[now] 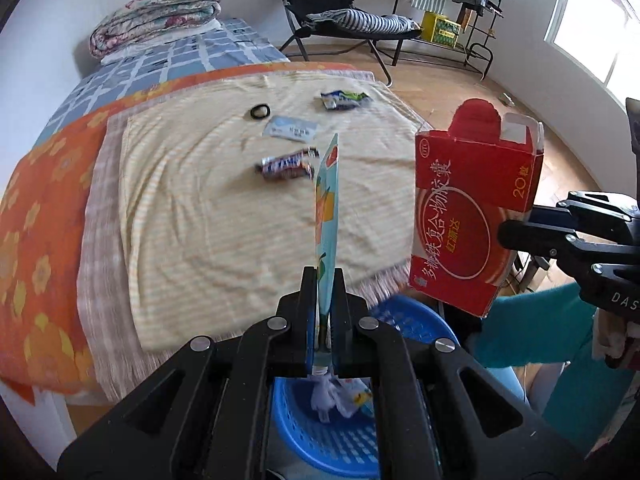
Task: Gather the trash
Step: 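Carry the box and tube to the blue basket and release both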
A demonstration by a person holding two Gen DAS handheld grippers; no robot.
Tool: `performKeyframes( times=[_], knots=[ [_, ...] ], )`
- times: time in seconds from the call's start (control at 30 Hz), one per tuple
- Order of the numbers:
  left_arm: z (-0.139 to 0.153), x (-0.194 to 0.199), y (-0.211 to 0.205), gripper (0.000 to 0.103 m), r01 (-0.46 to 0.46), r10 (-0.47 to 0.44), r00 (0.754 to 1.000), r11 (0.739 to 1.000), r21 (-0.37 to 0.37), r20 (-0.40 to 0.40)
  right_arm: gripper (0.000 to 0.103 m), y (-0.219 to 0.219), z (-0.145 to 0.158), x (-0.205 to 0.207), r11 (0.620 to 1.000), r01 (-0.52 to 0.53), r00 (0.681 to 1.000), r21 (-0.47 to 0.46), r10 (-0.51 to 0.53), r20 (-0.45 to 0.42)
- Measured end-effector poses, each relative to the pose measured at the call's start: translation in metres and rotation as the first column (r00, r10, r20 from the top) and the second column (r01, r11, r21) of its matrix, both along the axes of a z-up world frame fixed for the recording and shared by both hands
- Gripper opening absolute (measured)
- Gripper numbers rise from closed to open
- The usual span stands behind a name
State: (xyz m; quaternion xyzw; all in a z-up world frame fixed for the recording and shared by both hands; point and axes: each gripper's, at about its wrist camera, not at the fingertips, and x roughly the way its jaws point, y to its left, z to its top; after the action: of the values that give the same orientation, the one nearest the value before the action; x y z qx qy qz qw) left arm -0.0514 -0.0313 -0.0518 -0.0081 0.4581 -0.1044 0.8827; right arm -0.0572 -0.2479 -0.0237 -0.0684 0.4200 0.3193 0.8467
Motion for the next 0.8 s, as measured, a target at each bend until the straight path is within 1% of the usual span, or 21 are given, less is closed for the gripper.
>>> performKeyframes(
  times=[0.17, 0.3, 0.43, 0.63, 0.8],
  knots=[
    [-0.009, -0.024, -0.004, 0.003, 0.0, 0.0, 1.0, 1.0, 0.004, -0.002, 0.016, 0.0, -0.009, -0.018, 1.0, -0.013, 1.0, -0.013, 0.013, -0.014],
    [-0.019, -0.04, -0.009, 0.004, 0.005, -0.005, 1.0, 1.0, -0.009, -0.017, 0.016, -0.002, -0.02, -0.03, 1.0, -0.008, 0.999, -0.013, 0.007, -0.041],
    [-0.033, -0.054, -0.016, 0.004, 0.017, -0.017, 0.999, 1.0, -0.005, -0.042, 0.016, -0.006, -0.034, -0.035, 1.0, 0.0, 0.997, -0.013, -0.001, -0.079],
    [-0.049, -0.064, -0.022, 0.004, 0.023, -0.023, 0.997, 1.0, -0.008, -0.076, 0.016, -0.012, -0.051, -0.04, 1.0, 0.017, 0.99, -0.008, -0.018, -0.139],
    [-0.052, -0.068, -0.028, 0.004, 0.032, -0.032, 0.996, 0.999, -0.009, -0.08, 0.016, -0.014, -0.058, -0.041, 1.0, 0.02, 0.987, -0.011, -0.021, -0.159]
  ],
)
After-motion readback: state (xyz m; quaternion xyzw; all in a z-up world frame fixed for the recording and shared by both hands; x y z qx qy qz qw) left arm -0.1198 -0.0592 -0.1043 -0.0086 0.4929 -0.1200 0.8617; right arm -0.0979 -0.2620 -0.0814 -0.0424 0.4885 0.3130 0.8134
